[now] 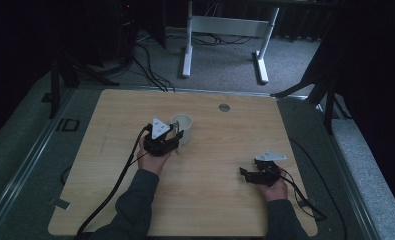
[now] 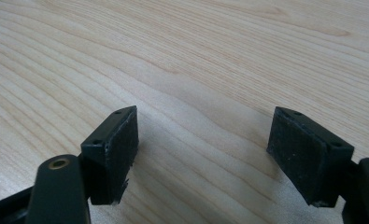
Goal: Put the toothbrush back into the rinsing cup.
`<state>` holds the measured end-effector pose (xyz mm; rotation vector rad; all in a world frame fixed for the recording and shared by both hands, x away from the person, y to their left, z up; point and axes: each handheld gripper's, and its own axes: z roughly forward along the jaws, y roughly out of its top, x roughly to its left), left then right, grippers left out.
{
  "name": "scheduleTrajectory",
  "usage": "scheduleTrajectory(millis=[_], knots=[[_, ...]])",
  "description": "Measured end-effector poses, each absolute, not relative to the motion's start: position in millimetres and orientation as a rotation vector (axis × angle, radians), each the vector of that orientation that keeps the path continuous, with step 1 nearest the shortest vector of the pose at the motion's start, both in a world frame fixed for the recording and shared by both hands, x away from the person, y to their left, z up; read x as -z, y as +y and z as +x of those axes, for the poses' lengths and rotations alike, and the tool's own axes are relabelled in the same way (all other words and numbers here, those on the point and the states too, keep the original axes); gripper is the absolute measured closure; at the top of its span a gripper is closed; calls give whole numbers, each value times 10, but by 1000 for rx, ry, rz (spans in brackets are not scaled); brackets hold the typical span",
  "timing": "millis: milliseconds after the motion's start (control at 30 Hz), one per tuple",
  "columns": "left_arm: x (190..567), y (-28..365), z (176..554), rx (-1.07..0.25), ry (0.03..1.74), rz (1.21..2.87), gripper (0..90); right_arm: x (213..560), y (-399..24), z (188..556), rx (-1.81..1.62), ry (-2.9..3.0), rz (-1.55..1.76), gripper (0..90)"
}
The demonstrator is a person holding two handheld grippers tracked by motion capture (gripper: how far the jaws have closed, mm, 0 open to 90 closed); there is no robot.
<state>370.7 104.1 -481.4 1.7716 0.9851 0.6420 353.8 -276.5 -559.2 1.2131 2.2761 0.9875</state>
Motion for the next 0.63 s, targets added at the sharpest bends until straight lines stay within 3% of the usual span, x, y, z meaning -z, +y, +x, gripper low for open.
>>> scheduleTrajectory(millis=[167, 367, 633], knots=[[4791, 1056, 3694, -645, 986, 1774, 476, 5592, -2765, 3538, -988, 2276, 1213, 242], [4767, 1082, 3678, -648, 1017, 1777, 317, 5592, -2765, 3538, -988, 2276, 1214, 242], [4794, 1155, 3644, -592, 1036, 1768, 265, 5592, -2766, 3538, -987, 2277, 1213, 242]])
